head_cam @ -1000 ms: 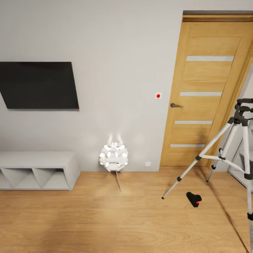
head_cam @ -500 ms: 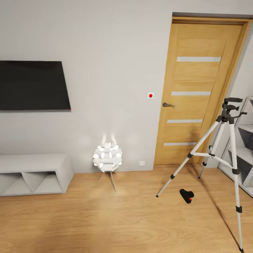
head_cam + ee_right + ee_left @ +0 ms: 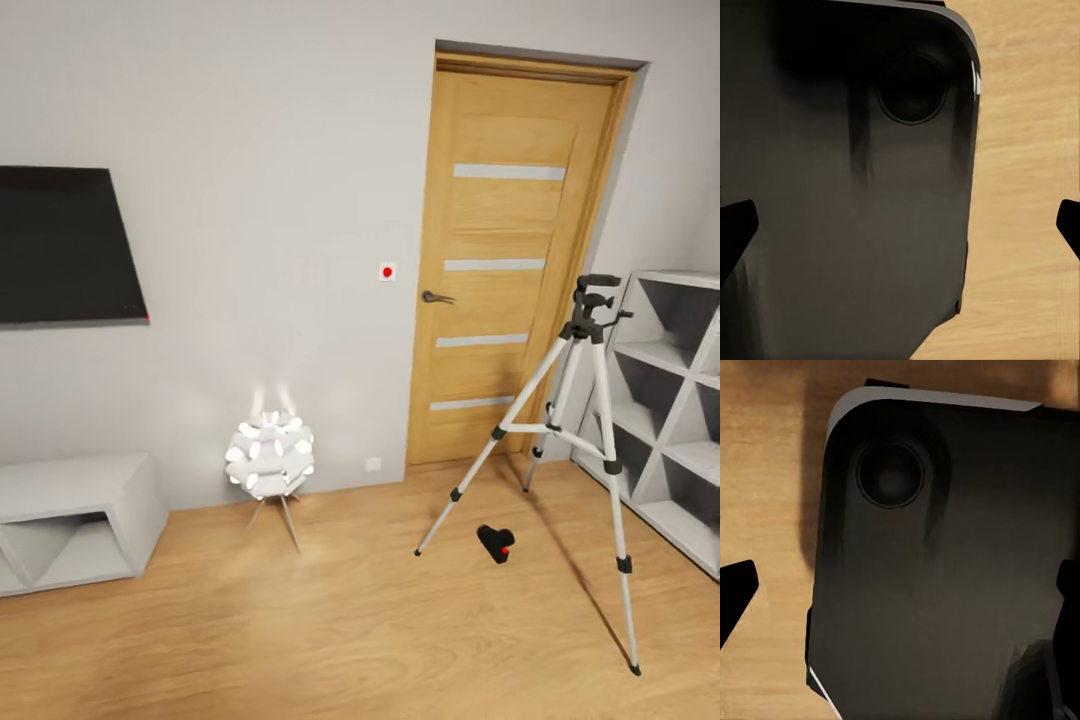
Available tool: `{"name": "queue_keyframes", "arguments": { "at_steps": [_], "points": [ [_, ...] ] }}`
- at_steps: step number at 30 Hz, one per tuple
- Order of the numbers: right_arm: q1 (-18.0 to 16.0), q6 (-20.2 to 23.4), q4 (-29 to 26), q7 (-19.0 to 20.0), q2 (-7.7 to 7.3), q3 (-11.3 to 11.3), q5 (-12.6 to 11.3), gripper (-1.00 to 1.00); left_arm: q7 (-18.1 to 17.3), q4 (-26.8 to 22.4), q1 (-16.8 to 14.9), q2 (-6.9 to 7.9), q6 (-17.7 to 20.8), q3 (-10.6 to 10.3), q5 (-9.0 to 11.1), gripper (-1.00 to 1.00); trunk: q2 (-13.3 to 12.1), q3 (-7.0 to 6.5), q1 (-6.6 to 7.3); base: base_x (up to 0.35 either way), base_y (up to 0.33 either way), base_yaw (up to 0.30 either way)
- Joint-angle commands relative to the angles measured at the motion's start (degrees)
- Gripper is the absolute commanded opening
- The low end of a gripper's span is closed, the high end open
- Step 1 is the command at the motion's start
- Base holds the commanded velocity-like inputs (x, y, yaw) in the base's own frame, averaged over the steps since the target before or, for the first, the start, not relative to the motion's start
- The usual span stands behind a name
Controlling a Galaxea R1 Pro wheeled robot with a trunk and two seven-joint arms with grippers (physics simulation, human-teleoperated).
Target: Attach the digital camera to the camera tripod in the bedroom.
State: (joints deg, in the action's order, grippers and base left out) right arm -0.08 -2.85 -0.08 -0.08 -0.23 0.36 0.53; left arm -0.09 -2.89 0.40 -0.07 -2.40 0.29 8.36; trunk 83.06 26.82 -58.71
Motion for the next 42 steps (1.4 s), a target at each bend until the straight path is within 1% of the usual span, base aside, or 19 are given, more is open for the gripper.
{"name": "queue_keyframes", "arguments": {
  "at_steps": [1,19,42],
  "points": [
    [-0.01,-0.14,-0.01,-0.01,-0.02,0.05,0.07,1.0,-0.01,-0.1,0.04,-0.01,-0.06,-0.05,0.45,1.0,0.02,0.04,-0.02,0.189,0.146,-0.284],
    [-0.01,-0.14,-0.01,-0.01,-0.04,0.08,0.09,1.0,0.0,-0.1,0.04,-0.02,-0.06,-0.2,0.18,1.0,0.02,0.04,-0.02,0.235,0.201,-0.282],
    [-0.01,-0.14,-0.01,-0.01,0.06,0.18,0.13,1.0,0.0,-0.1,0.04,-0.02,0.02,-0.2,0.37,1.0,0.02,0.04,-0.02,0.239,0.231,-0.237]
  ]
}}
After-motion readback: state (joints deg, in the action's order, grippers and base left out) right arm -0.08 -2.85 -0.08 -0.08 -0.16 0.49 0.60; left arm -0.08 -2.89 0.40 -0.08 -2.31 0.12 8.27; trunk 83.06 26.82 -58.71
